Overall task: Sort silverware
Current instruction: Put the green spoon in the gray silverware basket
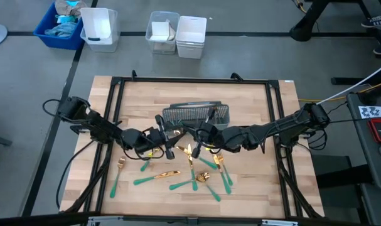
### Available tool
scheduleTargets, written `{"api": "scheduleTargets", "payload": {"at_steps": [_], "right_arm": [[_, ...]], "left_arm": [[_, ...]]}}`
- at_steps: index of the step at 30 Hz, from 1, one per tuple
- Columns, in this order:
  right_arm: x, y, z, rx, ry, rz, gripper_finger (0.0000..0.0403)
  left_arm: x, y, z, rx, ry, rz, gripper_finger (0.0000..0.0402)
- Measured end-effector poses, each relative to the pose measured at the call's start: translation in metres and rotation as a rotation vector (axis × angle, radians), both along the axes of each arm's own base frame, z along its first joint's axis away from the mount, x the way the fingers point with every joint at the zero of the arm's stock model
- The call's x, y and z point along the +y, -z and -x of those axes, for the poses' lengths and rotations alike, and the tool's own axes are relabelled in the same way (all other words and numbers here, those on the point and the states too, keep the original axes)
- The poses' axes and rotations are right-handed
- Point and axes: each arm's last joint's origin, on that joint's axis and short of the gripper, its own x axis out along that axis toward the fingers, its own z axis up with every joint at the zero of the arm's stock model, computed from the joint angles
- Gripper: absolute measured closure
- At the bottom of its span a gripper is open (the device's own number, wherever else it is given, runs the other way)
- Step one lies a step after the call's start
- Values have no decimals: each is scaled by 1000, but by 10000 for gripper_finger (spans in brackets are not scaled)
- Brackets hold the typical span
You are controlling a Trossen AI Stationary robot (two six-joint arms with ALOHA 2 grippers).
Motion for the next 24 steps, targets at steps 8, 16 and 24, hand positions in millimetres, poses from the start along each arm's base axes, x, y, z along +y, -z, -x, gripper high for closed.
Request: {"api": "scheduleTargets", "payload": {"at_steps": [8,16,24], "right_arm": [[1,-2,-2,-41,0,20,391],[1,0,-4,-36,1,25,391],[2,2,-4,-21,0,36,391]], "left_arm": [[-2,-13,-6,-46,26,-5,271],[1,-16,-9,-34,-38,17,299],[3,-13,-10,-20,-56,59,391]]}}
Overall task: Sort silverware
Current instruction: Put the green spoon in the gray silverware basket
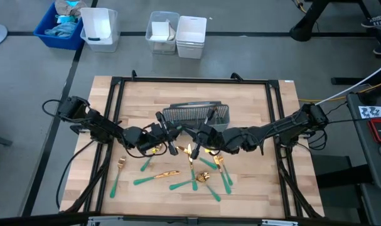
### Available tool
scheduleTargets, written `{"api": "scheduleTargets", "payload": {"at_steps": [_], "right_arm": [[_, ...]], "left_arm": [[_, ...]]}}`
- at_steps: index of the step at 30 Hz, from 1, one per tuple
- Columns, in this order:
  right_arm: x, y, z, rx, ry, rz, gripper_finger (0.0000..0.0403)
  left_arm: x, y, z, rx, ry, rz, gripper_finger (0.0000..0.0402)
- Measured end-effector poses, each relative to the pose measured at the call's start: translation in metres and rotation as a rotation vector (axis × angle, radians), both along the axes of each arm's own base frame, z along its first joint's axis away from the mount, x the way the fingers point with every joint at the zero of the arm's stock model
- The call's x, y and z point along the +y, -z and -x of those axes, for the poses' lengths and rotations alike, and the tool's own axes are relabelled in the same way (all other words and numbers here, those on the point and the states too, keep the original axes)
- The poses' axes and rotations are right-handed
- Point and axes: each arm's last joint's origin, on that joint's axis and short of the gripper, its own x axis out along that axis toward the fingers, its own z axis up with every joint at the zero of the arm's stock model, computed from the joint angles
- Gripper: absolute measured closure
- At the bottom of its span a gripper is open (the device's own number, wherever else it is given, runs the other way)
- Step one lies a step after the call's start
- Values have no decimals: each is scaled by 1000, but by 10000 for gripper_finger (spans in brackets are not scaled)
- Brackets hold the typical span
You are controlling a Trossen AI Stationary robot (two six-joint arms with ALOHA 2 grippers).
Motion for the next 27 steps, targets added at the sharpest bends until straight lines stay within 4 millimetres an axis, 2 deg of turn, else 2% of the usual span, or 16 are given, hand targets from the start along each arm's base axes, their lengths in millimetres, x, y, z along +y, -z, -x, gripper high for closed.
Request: {"api": "scheduleTargets", "payload": {"at_steps": [10,21,27], "right_arm": [[1,2,0,30,-2,21,388],[-2,1,6,98,0,66,312],[-6,-1,19,186,10,38,295]], "left_arm": [[0,1,1,14,-32,-1,395],[0,3,0,39,-39,-14,398],[-2,2,3,74,-117,-48,398]]}}
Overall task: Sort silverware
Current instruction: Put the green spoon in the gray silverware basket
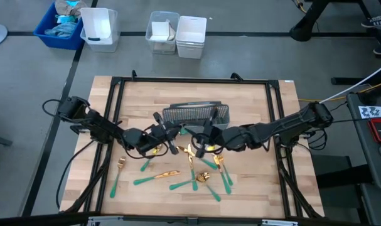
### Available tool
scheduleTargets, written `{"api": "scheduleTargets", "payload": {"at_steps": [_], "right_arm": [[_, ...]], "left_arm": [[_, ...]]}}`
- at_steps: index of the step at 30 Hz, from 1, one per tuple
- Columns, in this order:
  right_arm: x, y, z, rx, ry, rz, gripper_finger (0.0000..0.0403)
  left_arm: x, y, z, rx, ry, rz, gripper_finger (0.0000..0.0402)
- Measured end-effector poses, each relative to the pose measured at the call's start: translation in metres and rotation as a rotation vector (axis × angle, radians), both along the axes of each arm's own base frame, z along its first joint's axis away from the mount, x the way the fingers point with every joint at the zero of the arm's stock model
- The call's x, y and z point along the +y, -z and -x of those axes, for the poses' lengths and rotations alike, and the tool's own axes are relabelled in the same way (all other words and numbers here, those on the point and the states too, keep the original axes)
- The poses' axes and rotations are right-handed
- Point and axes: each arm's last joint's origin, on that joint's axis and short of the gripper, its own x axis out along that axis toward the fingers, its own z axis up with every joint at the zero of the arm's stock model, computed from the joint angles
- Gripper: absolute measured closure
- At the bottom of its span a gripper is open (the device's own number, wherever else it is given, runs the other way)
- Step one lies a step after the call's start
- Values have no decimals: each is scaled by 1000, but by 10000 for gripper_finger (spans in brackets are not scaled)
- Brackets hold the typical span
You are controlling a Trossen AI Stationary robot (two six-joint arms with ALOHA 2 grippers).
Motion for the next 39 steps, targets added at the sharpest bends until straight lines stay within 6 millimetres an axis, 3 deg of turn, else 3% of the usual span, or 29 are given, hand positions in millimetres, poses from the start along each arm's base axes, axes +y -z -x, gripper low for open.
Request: {"api": "scheduleTargets", "payload": {"at_steps": [6,14,20,28,34,39], "right_arm": [[10,-10,27,78,-36,-3,297],[36,-32,45,-44,-69,57,297],[34,-24,19,-109,-243,58,297],[7,-8,-22,-240,-322,50,297],[-15,0,-38,-297,-259,50,297],[-27,3,-40,-274,-121,6,298]], "left_arm": [[-6,-9,14,134,-239,-89,398],[-9,-9,24,369,-498,-162,398],[-4,-8,22,274,-499,-57,394],[-7,-6,20,211,-416,-26,397],[-7,-2,19,242,-418,-41,397],[-9,0,20,267,-436,-50,395]]}}
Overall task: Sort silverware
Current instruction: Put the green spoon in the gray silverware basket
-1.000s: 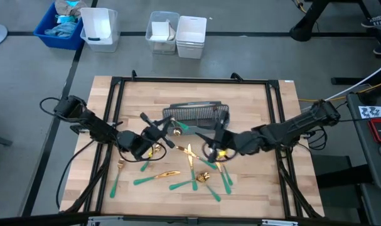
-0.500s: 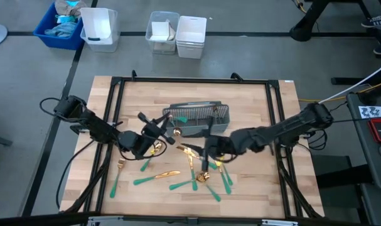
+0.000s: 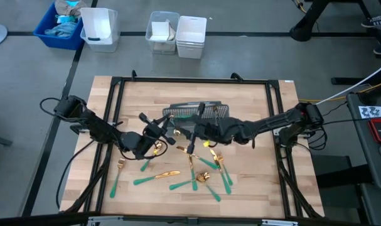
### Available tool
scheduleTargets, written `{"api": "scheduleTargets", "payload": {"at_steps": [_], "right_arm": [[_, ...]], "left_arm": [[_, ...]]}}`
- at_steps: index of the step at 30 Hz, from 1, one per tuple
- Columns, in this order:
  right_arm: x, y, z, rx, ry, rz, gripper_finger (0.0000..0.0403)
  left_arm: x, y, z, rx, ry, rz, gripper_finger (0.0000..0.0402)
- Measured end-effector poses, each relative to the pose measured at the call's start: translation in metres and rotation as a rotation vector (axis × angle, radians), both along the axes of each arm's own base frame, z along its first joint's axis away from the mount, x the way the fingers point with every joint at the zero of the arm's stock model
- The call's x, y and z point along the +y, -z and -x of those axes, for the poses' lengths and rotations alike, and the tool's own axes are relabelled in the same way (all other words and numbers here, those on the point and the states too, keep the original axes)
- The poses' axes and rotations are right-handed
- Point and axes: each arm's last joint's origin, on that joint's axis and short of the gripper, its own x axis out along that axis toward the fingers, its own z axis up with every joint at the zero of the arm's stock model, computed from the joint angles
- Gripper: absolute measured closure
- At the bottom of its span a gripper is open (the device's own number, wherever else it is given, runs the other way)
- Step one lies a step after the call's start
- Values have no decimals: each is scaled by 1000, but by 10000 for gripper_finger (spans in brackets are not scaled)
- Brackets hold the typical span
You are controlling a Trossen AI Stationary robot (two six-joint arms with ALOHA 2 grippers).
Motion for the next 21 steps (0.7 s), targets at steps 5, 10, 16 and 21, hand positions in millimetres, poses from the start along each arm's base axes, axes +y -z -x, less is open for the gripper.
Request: {"api": "scheduleTargets", "payload": {"at_steps": [5,10,16,21], "right_arm": [[-5,7,1,73,161,-4,298],[-8,15,2,156,306,10,298],[-12,21,3,222,375,29,298],[-22,29,3,267,389,-26,298]], "left_arm": [[0,1,0,33,-17,-16,397],[-4,1,2,40,-4,-20,396],[-11,1,4,43,19,-24,398],[-14,0,7,43,9,-17,396]]}}
